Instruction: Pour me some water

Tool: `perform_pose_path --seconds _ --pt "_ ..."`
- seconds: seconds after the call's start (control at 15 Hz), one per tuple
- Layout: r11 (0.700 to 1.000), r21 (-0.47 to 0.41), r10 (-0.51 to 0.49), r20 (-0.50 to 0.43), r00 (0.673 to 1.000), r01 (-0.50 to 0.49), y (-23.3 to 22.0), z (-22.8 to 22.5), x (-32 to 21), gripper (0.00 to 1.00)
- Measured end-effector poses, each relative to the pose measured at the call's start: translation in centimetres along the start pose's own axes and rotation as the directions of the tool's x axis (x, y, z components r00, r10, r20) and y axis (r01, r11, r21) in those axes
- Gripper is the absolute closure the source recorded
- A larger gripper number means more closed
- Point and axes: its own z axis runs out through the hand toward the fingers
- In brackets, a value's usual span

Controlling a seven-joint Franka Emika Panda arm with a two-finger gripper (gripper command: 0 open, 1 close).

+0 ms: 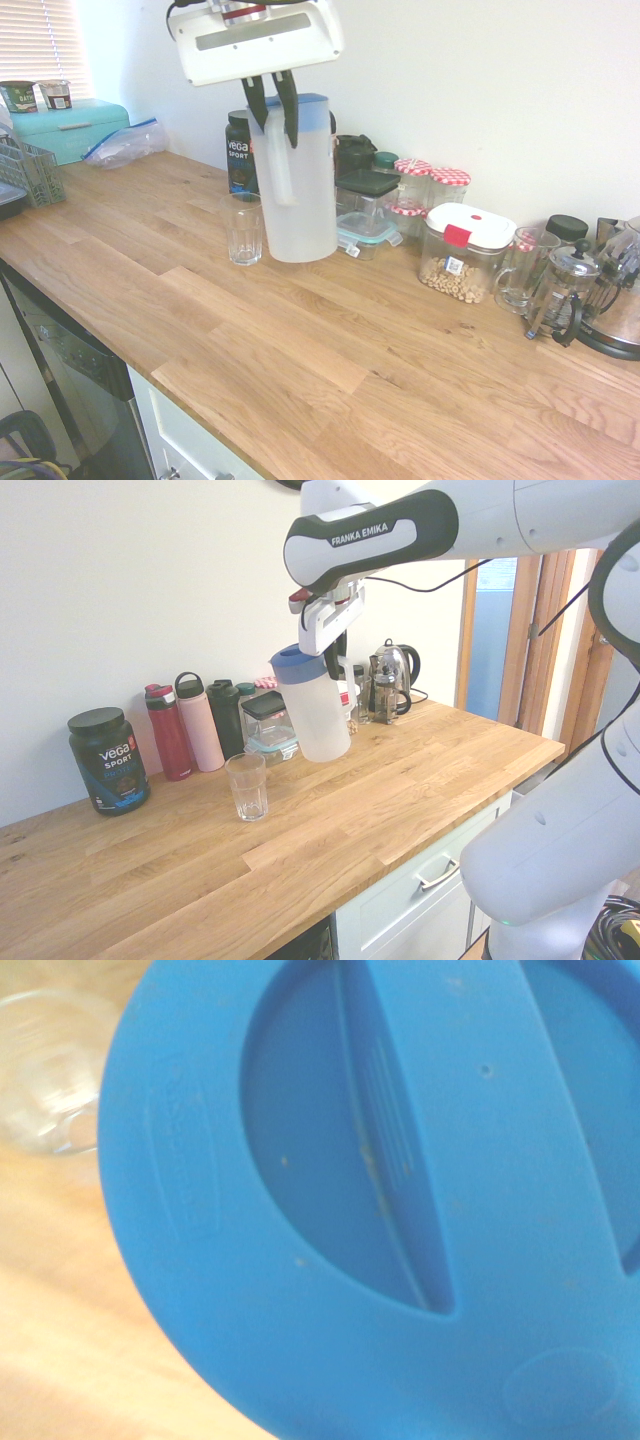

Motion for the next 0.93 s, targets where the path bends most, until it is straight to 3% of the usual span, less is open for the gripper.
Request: perform_pose_path --seconds 0.47,0.93 --pt "0.982 -0.102 -0.146 0.102 0.984 0.156 -6.5 3.4 -0.3 1.0" --pt "0.934 -0.21 -0.244 0.214 0.946 0.288 -9.6 3.6 0.6 1.0"
